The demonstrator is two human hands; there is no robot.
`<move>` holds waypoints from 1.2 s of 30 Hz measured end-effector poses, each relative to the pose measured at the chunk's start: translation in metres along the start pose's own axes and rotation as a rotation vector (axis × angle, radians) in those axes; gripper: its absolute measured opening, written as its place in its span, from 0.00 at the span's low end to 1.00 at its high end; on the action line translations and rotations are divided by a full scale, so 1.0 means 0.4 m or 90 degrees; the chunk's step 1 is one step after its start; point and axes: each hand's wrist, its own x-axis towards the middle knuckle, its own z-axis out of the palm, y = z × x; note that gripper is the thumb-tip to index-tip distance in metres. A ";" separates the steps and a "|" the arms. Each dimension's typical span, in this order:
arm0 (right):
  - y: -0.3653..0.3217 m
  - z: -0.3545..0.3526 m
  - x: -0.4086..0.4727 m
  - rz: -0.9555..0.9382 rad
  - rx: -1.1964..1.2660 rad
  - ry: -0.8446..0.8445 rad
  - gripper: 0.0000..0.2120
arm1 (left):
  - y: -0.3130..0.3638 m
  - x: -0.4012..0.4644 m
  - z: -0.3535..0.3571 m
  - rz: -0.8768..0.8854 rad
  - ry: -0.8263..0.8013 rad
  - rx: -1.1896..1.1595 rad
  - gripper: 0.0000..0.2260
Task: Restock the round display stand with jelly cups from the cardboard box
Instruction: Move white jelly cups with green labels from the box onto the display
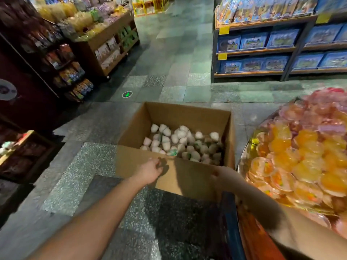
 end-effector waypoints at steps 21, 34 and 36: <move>-0.028 0.145 0.639 0.325 0.121 -0.138 0.13 | -0.191 0.926 0.125 0.014 -0.289 -0.012 0.13; 0.037 0.263 0.853 0.603 0.142 -0.173 0.47 | -0.191 1.107 0.300 0.096 -0.366 0.234 0.23; 0.044 0.275 0.866 0.622 0.131 -0.163 0.46 | -0.197 1.115 0.312 0.087 -0.355 0.224 0.22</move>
